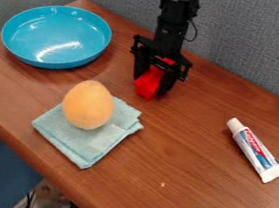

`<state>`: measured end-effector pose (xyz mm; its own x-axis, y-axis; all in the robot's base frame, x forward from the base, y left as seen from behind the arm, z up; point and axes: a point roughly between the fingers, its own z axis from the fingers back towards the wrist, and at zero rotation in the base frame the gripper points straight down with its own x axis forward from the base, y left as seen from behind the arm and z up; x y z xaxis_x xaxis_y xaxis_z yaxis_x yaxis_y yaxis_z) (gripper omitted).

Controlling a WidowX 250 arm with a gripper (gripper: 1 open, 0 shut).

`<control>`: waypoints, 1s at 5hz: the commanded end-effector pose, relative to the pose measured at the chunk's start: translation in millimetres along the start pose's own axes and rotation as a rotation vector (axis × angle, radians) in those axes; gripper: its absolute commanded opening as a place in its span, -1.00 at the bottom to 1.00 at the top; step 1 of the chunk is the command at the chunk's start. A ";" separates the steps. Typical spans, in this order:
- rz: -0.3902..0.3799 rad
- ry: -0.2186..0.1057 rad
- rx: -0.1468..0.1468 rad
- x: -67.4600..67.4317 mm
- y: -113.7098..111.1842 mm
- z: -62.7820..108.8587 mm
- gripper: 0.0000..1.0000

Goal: Put the red object on the blue plate

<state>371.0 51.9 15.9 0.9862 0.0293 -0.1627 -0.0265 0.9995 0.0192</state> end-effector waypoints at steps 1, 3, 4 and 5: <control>-0.003 -0.103 0.007 1.2 2.9 38.4 -1.00; -0.016 -0.122 0.007 -1.0 3.1 46.7 -1.00; -0.016 -0.130 0.003 -0.1 6.1 48.5 -1.00; -0.016 -0.138 0.000 1.1 9.5 50.7 -1.00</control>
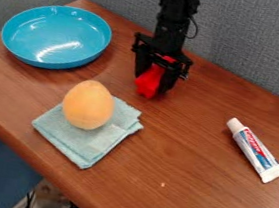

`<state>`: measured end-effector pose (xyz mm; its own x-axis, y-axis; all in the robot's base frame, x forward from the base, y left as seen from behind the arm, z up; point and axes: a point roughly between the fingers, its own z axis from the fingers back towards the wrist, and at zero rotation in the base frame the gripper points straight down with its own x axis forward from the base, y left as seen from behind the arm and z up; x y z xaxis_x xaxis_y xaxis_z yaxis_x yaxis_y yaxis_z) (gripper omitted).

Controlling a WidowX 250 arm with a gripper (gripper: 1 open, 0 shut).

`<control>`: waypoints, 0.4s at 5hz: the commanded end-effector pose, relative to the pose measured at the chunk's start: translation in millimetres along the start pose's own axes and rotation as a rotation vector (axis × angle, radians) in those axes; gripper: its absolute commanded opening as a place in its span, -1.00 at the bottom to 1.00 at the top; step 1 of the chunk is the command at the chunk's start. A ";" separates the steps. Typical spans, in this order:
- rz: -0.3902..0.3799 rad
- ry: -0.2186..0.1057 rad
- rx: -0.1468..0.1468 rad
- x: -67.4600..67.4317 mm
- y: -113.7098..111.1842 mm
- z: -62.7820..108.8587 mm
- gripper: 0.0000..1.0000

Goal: Put the red object on the blue plate

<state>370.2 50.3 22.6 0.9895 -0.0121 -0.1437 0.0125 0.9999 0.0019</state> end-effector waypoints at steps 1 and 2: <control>0.026 -0.126 0.011 4.5 14.5 46.3 -1.00; 0.027 -0.138 0.007 5.5 17.1 48.6 -1.00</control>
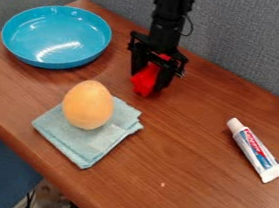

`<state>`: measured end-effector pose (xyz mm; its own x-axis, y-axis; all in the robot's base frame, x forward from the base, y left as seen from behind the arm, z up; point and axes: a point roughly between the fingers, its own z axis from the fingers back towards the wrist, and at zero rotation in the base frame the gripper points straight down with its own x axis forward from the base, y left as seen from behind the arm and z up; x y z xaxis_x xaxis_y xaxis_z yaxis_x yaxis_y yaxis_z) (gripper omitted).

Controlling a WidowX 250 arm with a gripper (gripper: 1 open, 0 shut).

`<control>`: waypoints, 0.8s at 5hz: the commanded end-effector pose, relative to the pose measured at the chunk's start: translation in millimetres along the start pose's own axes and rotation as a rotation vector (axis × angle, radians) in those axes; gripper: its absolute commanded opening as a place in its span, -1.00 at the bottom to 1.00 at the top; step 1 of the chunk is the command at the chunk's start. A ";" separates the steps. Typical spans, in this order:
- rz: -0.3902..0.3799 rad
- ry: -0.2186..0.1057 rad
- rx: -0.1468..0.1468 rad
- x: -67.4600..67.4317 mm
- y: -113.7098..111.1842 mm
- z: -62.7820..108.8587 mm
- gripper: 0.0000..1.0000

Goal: Put the red object on the blue plate

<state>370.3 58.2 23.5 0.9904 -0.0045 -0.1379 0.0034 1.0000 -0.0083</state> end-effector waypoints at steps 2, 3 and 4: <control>0.018 -0.155 0.010 6.8 10.4 53.2 -1.00; 0.016 -0.163 0.011 8.0 8.8 55.3 -1.00; 0.019 -0.155 0.009 13.8 10.5 49.6 -1.00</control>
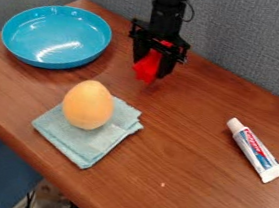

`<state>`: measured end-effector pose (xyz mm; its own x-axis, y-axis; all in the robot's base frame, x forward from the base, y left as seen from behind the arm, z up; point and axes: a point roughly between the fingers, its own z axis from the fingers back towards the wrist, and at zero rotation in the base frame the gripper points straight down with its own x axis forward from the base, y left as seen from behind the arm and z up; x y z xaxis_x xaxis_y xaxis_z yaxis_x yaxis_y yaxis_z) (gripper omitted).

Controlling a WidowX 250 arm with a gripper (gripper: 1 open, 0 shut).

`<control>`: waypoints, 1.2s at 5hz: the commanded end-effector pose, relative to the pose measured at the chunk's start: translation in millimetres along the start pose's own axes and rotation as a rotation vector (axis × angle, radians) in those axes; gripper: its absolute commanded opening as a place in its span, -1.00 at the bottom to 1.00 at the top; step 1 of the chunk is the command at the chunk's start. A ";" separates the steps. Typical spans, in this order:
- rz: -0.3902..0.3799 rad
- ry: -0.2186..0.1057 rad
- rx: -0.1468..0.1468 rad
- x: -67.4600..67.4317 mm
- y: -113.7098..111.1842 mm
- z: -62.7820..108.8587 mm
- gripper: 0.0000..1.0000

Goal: Put the red object on the blue plate

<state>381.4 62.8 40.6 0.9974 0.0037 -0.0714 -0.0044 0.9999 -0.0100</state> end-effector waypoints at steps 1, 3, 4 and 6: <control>0.016 -0.068 0.012 11.9 8.0 20.5 -1.00; 0.013 -0.114 0.016 10.4 15.8 50.8 -1.00; 0.029 -0.163 0.027 8.9 26.0 76.6 -1.00; 0.168 -0.195 0.051 -12.2 97.9 102.2 -1.00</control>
<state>371.5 160.5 110.6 0.9835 0.1760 0.0411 -0.1766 0.9842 0.0127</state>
